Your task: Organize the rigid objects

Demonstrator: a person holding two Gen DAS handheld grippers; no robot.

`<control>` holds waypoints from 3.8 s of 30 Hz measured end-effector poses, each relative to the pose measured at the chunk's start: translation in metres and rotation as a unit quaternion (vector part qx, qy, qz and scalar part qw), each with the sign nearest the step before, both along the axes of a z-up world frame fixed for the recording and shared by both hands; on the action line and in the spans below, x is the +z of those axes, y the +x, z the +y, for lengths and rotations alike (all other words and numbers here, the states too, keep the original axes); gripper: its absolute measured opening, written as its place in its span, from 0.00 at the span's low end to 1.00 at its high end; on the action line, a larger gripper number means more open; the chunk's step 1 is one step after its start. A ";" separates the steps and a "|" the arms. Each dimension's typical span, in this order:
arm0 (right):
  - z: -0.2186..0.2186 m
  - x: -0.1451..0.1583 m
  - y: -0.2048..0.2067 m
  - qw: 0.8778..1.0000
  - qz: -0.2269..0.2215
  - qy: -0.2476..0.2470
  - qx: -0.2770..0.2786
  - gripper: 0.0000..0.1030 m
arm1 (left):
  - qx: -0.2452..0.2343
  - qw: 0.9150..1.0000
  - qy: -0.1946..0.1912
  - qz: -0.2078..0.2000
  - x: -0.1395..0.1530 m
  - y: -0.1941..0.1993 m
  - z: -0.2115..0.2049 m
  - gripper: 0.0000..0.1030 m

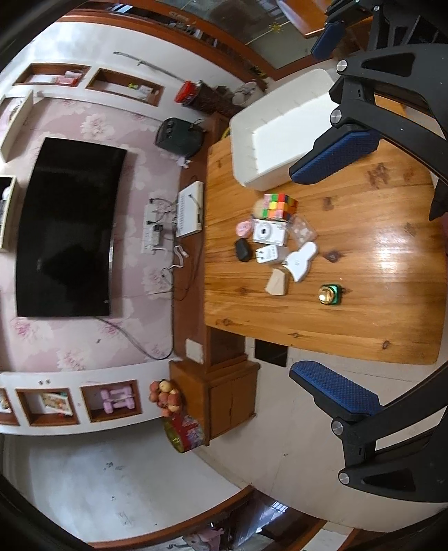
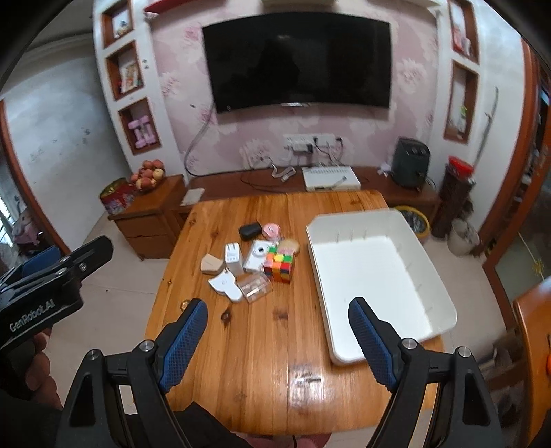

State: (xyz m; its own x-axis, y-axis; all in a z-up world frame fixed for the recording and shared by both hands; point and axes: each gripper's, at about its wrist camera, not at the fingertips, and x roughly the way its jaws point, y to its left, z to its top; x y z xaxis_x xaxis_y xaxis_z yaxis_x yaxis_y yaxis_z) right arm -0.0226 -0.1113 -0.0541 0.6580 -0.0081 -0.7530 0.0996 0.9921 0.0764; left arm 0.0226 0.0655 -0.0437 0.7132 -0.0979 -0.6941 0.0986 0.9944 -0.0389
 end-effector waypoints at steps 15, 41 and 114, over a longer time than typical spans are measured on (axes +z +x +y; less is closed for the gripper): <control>-0.049 -0.039 0.007 0.983 0.088 0.085 -0.140 0.82 | -0.059 0.993 0.020 0.096 -0.031 0.032 -0.005 0.99; -0.237 -0.124 0.063 0.947 0.216 0.126 -0.201 0.70 | 0.069 0.966 -0.010 0.249 -0.078 0.073 -0.067 0.99; -0.267 -0.197 0.111 0.940 0.328 -0.002 -0.095 0.07 | 0.264 0.839 -0.140 0.454 -0.263 0.153 0.059 0.87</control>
State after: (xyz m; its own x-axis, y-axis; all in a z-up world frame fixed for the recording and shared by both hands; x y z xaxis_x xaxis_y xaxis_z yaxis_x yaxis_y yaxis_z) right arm 0.0883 -0.3787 -0.2515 0.0378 -0.0823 -0.9959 0.2995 0.9517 -0.0672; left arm 0.1758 0.1249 -0.3062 -0.1022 -0.1845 -0.9775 -0.5495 0.8296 -0.0991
